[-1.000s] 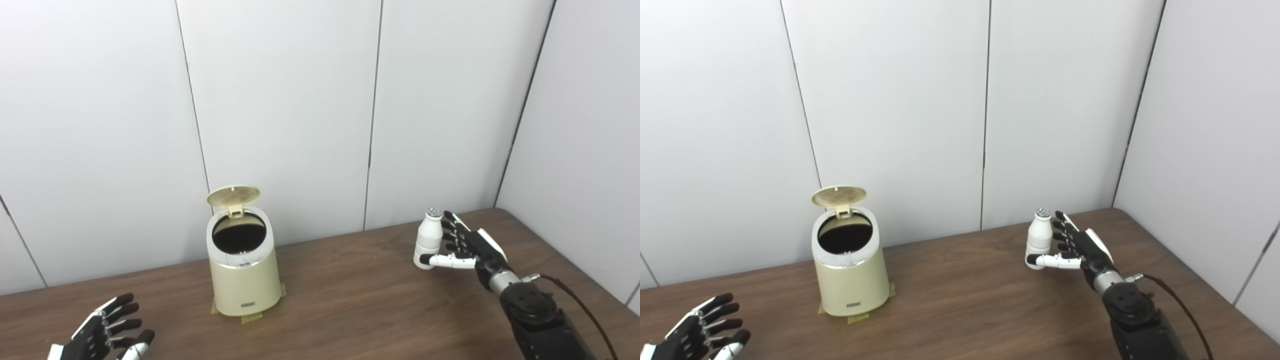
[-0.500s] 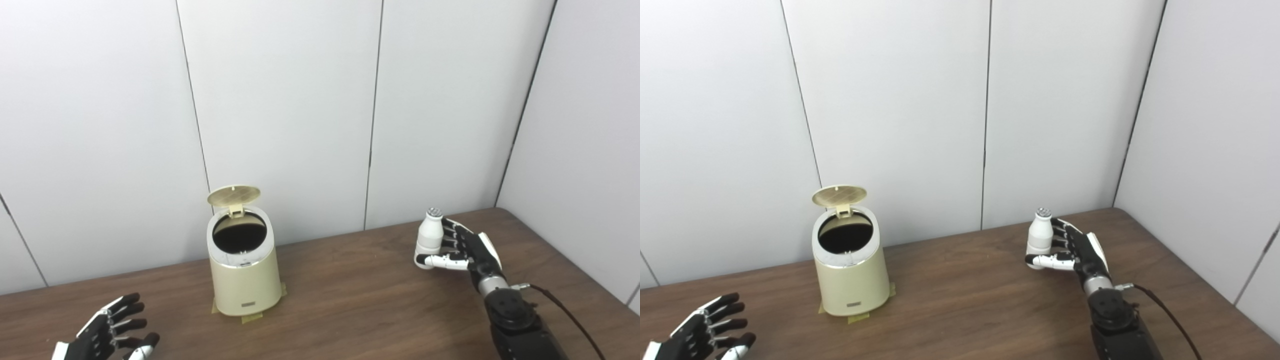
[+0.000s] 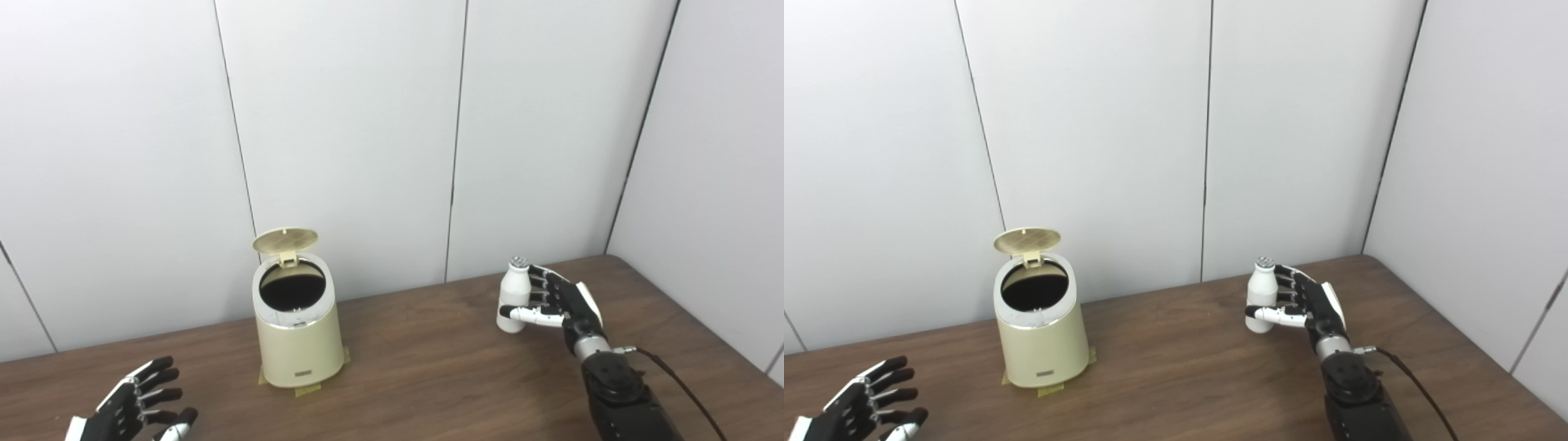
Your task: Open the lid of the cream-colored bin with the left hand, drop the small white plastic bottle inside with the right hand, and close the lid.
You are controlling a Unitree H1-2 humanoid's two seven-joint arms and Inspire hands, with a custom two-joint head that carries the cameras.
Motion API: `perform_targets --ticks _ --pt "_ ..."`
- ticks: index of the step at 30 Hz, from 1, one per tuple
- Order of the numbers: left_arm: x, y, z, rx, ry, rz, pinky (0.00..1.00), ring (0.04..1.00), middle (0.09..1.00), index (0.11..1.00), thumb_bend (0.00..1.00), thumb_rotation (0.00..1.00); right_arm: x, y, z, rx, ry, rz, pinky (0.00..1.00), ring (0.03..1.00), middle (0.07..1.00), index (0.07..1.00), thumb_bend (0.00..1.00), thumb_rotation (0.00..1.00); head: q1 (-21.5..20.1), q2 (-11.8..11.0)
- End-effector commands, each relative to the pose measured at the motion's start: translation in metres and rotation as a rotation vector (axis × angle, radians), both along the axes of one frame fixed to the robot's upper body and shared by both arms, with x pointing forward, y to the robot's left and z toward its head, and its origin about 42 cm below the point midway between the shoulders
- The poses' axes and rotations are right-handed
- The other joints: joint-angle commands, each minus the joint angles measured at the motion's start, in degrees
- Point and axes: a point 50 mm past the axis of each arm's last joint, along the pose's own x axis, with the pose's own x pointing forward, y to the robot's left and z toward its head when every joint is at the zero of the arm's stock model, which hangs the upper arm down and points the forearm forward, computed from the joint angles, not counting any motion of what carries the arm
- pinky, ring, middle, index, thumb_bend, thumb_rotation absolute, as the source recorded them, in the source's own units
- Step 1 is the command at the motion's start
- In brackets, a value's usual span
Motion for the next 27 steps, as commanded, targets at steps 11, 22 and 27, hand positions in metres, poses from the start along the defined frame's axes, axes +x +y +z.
perform_targets --ticks 11,22,27 --pt "0.005 -0.002 0.019 0.024 -0.069 -0.006 0.57 0.693 0.771 0.802 0.53 0.00 0.016 -0.006 0.032 -0.082 -0.128 -0.014 0.35 0.384 0.497 0.514 0.51 0.00 0.50 0.39" --pt "0.008 -0.007 0.014 0.033 -0.065 -0.008 0.64 0.698 0.765 0.800 0.55 0.00 0.009 0.036 0.075 -0.262 -0.282 0.082 0.35 0.388 0.482 0.532 0.51 0.00 2.76 0.10" --pt "0.011 -0.010 0.008 0.015 -0.059 -0.018 0.67 0.710 0.766 0.797 0.56 0.00 0.008 0.082 0.115 -0.378 -0.354 0.186 0.34 0.389 0.489 0.535 0.51 0.00 4.81 -0.27"
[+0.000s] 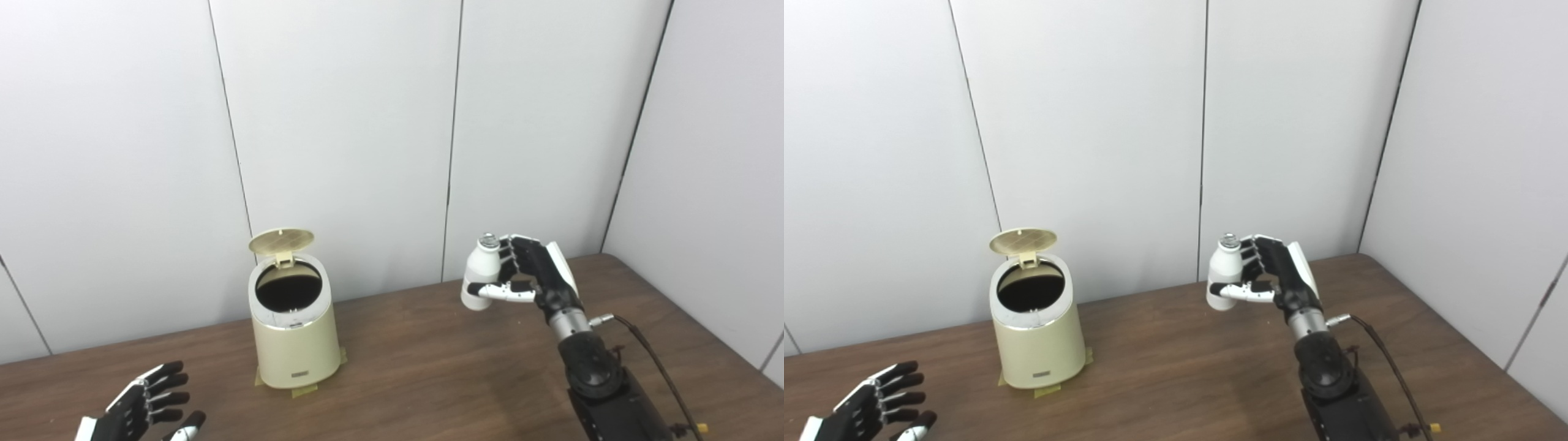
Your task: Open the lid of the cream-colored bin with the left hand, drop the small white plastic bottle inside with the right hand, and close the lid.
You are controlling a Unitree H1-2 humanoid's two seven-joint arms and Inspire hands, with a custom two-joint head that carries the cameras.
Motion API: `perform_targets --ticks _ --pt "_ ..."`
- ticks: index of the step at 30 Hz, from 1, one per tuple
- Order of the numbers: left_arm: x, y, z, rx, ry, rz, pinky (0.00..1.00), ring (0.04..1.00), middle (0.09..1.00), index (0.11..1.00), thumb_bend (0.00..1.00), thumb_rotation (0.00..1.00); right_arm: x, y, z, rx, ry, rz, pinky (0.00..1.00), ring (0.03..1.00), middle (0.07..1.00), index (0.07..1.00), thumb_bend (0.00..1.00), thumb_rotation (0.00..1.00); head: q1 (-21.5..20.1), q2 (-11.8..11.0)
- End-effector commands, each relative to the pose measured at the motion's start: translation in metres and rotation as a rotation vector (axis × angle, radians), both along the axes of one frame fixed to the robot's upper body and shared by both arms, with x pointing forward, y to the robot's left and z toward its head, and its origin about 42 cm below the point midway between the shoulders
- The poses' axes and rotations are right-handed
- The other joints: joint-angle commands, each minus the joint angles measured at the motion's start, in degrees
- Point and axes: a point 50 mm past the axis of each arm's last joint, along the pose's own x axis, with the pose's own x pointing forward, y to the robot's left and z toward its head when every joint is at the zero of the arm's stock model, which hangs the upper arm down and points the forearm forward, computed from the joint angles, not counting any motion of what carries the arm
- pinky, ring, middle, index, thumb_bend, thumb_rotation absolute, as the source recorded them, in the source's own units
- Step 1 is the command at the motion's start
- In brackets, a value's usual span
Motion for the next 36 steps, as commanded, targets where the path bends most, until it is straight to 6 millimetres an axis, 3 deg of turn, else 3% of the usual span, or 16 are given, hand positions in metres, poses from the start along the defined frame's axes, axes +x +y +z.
perform_targets --ticks 1,5,16,21,27,36 --pt "0.010 -0.003 0.016 -0.008 -0.085 -0.014 0.68 0.712 0.768 0.797 0.57 0.00 0.010 0.020 0.045 -0.071 -0.097 0.056 0.34 0.392 0.487 0.534 0.51 0.00 0.31 0.04" --pt "0.012 -0.010 0.011 -0.004 -0.076 -0.006 0.68 0.703 0.760 0.780 0.60 0.00 0.021 0.055 0.071 -0.123 -0.140 0.155 0.33 0.397 0.477 0.535 0.52 0.00 3.46 -0.29" --pt "0.015 -0.034 0.000 -0.049 -0.064 -0.017 0.63 0.701 0.759 0.782 0.67 0.06 0.035 0.122 0.100 -0.114 -0.172 0.342 0.33 0.406 0.478 0.528 0.52 0.00 13.63 -0.62" --pt "0.018 -0.046 -0.004 -0.071 -0.073 -0.020 0.61 0.699 0.756 0.779 0.69 0.06 0.035 0.148 0.105 -0.043 -0.159 0.403 0.31 0.391 0.481 0.534 0.51 0.00 17.41 -0.50" --pt "0.019 -0.055 -0.004 -0.088 -0.064 -0.017 0.61 0.700 0.753 0.783 0.70 0.07 0.038 0.175 0.109 -0.005 -0.152 0.431 0.34 0.390 0.474 0.529 0.52 0.00 19.07 -0.27" --pt "0.019 -0.060 -0.002 -0.085 -0.071 -0.012 0.62 0.702 0.756 0.785 0.69 0.05 0.046 0.193 0.101 0.041 -0.105 0.432 0.35 0.412 0.462 0.522 0.52 0.00 19.70 0.20"
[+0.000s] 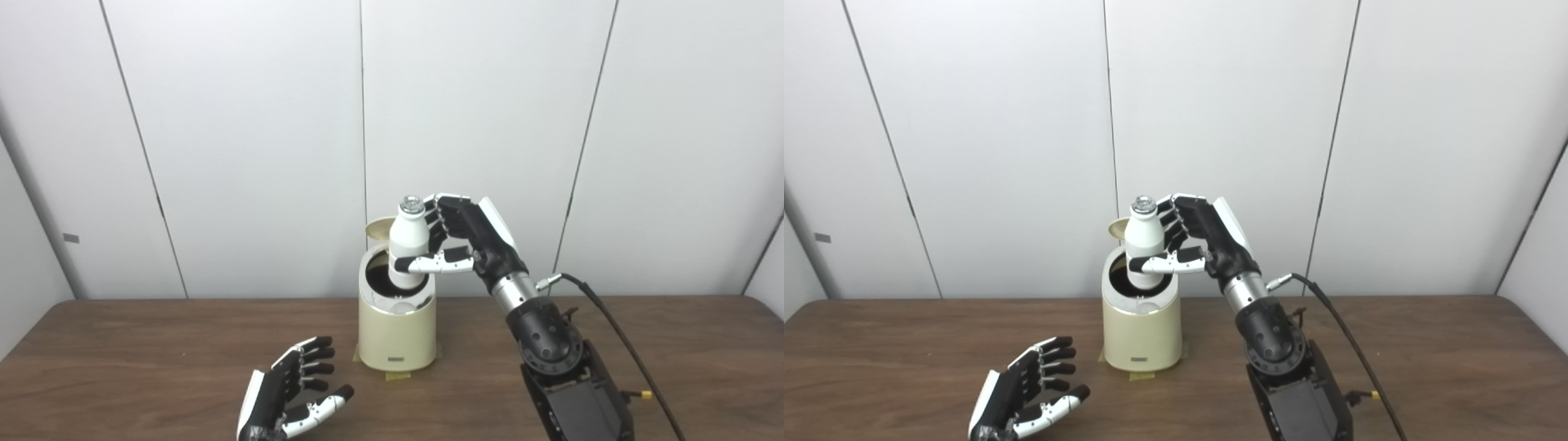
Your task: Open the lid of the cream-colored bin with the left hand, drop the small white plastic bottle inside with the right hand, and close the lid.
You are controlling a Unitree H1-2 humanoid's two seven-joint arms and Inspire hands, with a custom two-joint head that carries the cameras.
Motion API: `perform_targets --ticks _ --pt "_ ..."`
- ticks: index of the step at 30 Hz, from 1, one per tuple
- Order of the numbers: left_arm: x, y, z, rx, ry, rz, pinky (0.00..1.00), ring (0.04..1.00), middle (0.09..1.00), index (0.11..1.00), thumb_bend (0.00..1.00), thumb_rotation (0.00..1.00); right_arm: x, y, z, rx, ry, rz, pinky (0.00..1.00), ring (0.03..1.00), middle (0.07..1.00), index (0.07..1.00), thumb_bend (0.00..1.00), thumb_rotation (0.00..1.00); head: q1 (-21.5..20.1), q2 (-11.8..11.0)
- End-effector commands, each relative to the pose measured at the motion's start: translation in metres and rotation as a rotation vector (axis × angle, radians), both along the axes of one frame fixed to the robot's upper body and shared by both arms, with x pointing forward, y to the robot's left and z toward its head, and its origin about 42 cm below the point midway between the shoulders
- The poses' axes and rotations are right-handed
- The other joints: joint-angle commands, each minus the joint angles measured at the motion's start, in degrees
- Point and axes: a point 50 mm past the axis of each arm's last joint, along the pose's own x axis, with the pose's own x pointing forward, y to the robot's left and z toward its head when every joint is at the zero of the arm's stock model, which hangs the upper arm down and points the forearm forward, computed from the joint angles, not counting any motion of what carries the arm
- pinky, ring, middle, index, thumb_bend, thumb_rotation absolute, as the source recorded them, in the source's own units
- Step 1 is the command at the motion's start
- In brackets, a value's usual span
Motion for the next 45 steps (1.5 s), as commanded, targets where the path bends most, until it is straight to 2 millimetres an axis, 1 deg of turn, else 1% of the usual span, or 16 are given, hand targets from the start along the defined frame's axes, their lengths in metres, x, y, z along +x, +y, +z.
perform_targets --ticks 1,4,10,18,26,30,32,34,36,38,42,45 --pt "0.012 -0.005 0.024 -0.001 -0.096 -0.008 0.62 0.703 0.758 0.784 0.69 0.05 0.006 0.001 0.031 0.008 -0.093 -0.006 0.35 0.415 0.462 0.520 0.52 0.00 0.09 0.12" --pt "0.011 -0.005 0.025 0.000 -0.093 -0.008 0.62 0.707 0.761 0.786 0.69 0.06 0.009 0.003 0.028 -0.017 -0.089 -0.020 0.36 0.428 0.465 0.511 0.52 0.00 0.16 0.34" --pt "0.011 -0.006 0.026 -0.006 -0.094 -0.011 0.62 0.702 0.757 0.784 0.69 0.04 0.016 0.007 0.025 -0.028 -0.089 -0.003 0.36 0.424 0.476 0.510 0.52 0.00 0.38 0.73" --pt "0.011 -0.007 0.026 -0.008 -0.094 -0.010 0.62 0.706 0.755 0.781 0.69 0.04 0.024 0.008 0.024 -0.042 -0.087 0.008 0.34 0.404 0.477 0.525 0.52 0.00 0.53 1.07" --pt "0.009 -0.008 0.026 -0.011 -0.087 -0.005 0.62 0.704 0.751 0.778 0.69 0.04 0.033 0.013 0.023 -0.026 -0.089 -0.017 0.32 0.389 0.464 0.536 0.51 0.00 0.91 1.28" --pt "0.008 -0.009 0.027 -0.008 -0.089 -0.008 0.62 0.707 0.756 0.783 0.68 0.04 0.038 0.015 0.022 -0.013 -0.097 -0.028 0.36 0.386 0.469 0.539 0.51 0.00 1.09 1.49" --pt "0.007 -0.009 0.027 -0.004 -0.091 -0.008 0.62 0.703 0.756 0.783 0.68 0.04 0.039 0.016 0.022 -0.014 -0.103 -0.035 0.42 0.390 0.465 0.538 0.51 0.00 1.17 1.63" --pt "0.007 -0.009 0.027 -0.005 -0.088 -0.007 0.62 0.702 0.757 0.783 0.68 0.03 0.041 0.016 0.022 -0.016 -0.113 -0.039 0.43 0.392 0.463 0.538 0.51 0.00 1.19 1.74" --pt "0.007 -0.008 0.027 -0.005 -0.086 -0.008 0.62 0.702 0.757 0.783 0.68 0.04 0.043 0.017 0.022 -0.012 -0.115 -0.043 0.42 0.391 0.463 0.538 0.51 0.00 1.18 1.86" --pt "0.006 -0.008 0.027 -0.006 -0.085 -0.007 0.62 0.702 0.756 0.785 0.68 0.04 0.045 0.017 0.022 -0.009 -0.116 -0.045 0.38 0.387 0.467 0.539 0.51 0.00 1.13 1.95" --pt "0.006 -0.008 0.027 -0.009 -0.083 -0.008 0.62 0.700 0.756 0.782 0.68 0.03 0.047 0.015 0.020 -0.004 -0.115 -0.043 0.35 0.384 0.473 0.540 0.51 0.00 1.12 2.17" --pt "0.005 -0.008 0.027 -0.007 -0.080 -0.007 0.62 0.699 0.757 0.781 0.68 0.03 0.049 0.012 0.017 -0.009 -0.103 -0.041 0.36 0.387 0.472 0.537 0.51 0.00 1.06 2.33"
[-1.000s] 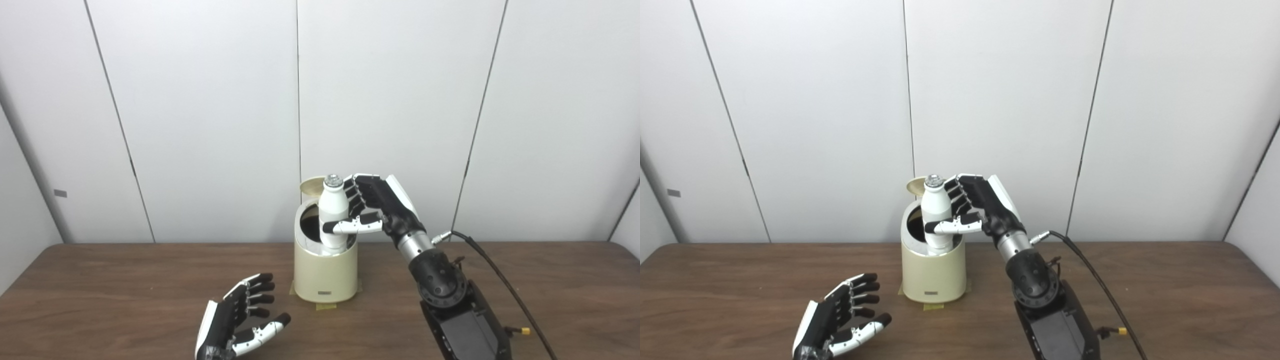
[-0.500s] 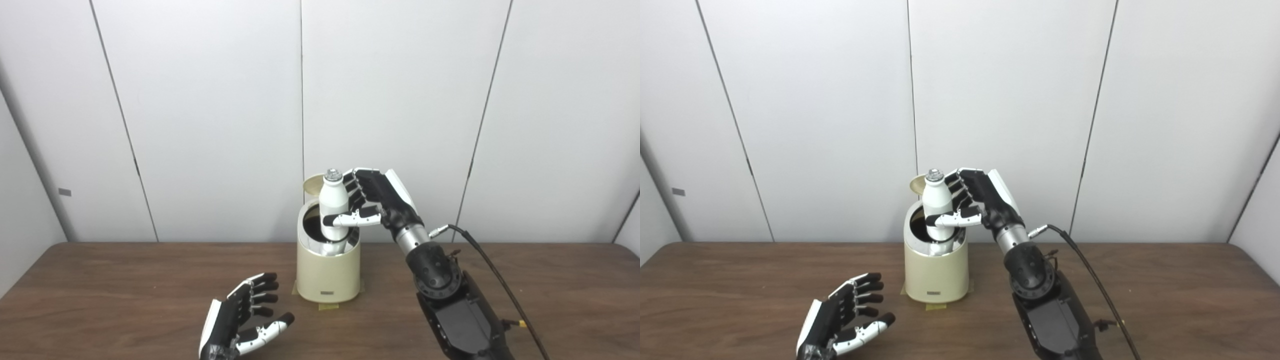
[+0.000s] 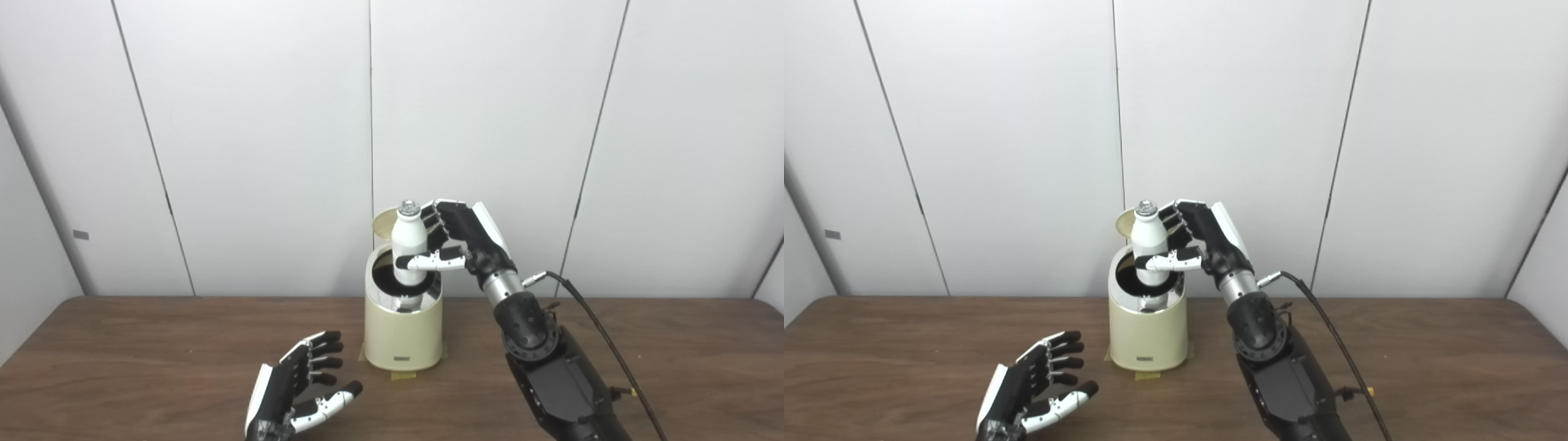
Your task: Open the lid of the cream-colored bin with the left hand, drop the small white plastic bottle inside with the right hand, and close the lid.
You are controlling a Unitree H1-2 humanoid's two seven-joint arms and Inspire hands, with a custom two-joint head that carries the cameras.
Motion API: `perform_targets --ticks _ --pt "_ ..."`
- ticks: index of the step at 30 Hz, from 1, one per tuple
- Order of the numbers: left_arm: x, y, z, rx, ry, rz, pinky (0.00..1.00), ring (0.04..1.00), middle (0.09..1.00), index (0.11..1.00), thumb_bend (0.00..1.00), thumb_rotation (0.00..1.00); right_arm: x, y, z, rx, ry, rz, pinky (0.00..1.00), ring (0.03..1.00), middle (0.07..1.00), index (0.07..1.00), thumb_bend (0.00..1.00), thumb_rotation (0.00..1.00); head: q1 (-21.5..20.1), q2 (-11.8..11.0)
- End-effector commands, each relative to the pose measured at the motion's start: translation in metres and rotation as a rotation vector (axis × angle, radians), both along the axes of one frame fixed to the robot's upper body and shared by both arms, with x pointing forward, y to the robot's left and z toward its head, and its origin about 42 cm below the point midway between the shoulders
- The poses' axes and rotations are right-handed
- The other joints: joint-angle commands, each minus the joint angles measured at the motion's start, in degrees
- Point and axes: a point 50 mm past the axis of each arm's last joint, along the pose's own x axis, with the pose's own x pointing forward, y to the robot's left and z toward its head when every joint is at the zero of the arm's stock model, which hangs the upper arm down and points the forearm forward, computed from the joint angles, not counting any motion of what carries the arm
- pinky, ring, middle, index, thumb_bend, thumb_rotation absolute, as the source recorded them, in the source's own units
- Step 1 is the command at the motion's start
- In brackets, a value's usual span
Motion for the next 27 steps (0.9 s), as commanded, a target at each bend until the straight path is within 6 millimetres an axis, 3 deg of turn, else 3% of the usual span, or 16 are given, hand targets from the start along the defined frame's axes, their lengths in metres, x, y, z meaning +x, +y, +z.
perform_targets --ticks 1,5,6,7,8,10,27 --pt "0.007 -0.004 0.020 0.000 -0.072 -0.007 0.61 0.699 0.757 0.781 0.68 0.04 0.006 0.003 0.038 0.021 -0.110 0.030 0.36 0.387 0.472 0.536 0.51 0.00 0.02 0.15" --pt "0.007 -0.004 0.020 0.000 -0.075 -0.009 0.62 0.700 0.758 0.781 0.69 0.03 0.007 0.000 0.035 -0.048 -0.087 0.138 0.39 0.426 0.512 0.501 0.52 0.00 0.02 0.38" --pt "0.007 -0.004 0.020 -0.001 -0.075 -0.009 0.62 0.701 0.758 0.780 0.69 0.03 0.007 0.000 0.034 -0.070 -0.073 0.156 0.43 0.531 0.638 0.499 0.52 0.07 0.00 0.37" --pt "0.007 -0.004 0.020 -0.002 -0.073 -0.009 0.62 0.701 0.757 0.780 0.69 0.03 0.006 -0.001 0.033 -0.095 -0.059 0.169 0.45 0.568 0.681 0.498 0.52 0.09 0.00 0.37" --pt "0.007 -0.004 0.020 -0.003 -0.073 -0.010 0.62 0.701 0.758 0.779 0.69 0.02 0.005 -0.002 0.033 -0.111 -0.050 0.174 0.46 0.614 0.739 0.595 0.67 0.05 -0.01 0.43" --pt "0.007 -0.004 0.020 -0.006 -0.072 -0.011 0.62 0.699 0.758 0.778 0.69 0.02 0.004 -0.003 0.033 -0.129 -0.041 0.178 0.48 0.660 0.798 0.685 0.80 0.01 -0.02 0.52" --pt "0.007 -0.003 0.020 0.000 -0.074 -0.018 0.62 0.703 0.761 0.783 0.68 0.01 -0.003 -0.010 0.031 -0.145 -0.045 0.196 0.48 0.650 0.791 0.673 0.79 0.00 -0.06 0.80"
